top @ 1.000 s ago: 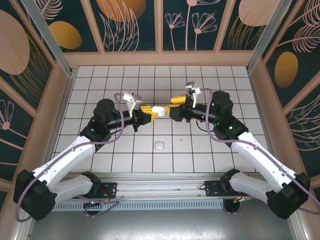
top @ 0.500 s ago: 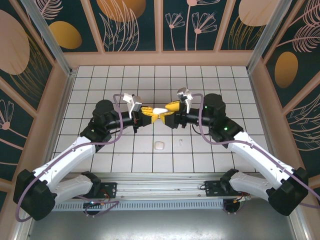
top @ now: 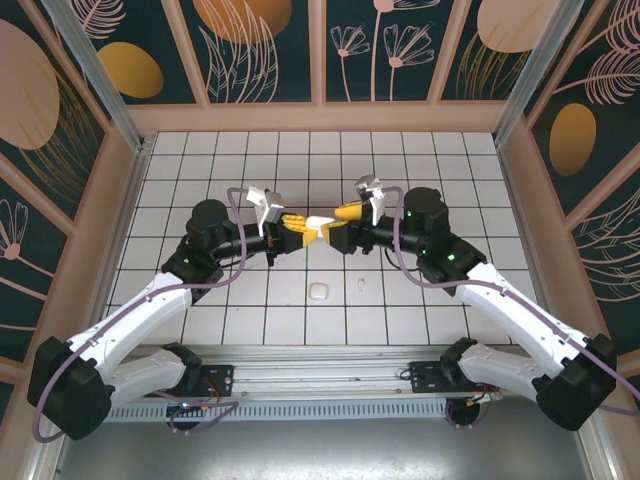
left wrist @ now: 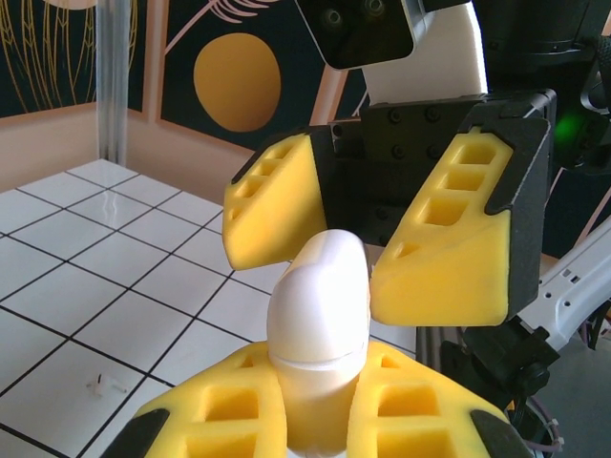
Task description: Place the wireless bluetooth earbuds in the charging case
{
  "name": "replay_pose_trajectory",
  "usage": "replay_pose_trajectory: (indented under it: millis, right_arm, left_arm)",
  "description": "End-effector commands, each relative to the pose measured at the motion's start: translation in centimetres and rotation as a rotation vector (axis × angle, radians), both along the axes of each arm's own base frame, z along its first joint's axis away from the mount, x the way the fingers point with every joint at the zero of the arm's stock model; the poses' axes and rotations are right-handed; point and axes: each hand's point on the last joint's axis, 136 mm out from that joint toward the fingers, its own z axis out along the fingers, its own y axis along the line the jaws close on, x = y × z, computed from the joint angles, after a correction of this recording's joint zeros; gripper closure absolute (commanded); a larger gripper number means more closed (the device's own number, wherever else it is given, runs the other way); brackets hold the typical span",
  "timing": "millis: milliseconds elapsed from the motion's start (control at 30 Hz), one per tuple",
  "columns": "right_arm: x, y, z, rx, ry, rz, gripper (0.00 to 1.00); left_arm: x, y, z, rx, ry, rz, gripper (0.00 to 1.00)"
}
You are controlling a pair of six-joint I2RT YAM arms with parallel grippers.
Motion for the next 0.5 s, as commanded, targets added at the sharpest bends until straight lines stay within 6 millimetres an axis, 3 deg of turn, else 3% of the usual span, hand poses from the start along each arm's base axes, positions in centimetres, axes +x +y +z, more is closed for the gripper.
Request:
replay_pose_trajectory:
  millis: [0, 267, 467]
  right_arm:
    - [2.4, -0.8, 0.3, -0.011, 0.01, -0.101, 0.35]
    - [3.6, -1.8, -0.2, -0.004, 0.077, -0.155, 0.36]
    - [3.5, -2.1, 0.2, 0.024, 0.093, -0.141, 0.36]
  left_arm:
    - [-1.4, -0.2, 1.3, -0.037, -0.049, -0.067, 1.0]
    - [-1.1, -0.1, 0.9, -0.032, -0.036, -0.045, 1.0]
    - [-0.6, 0.1, 0.7, -0.034, -0.023, -0.009, 1.0]
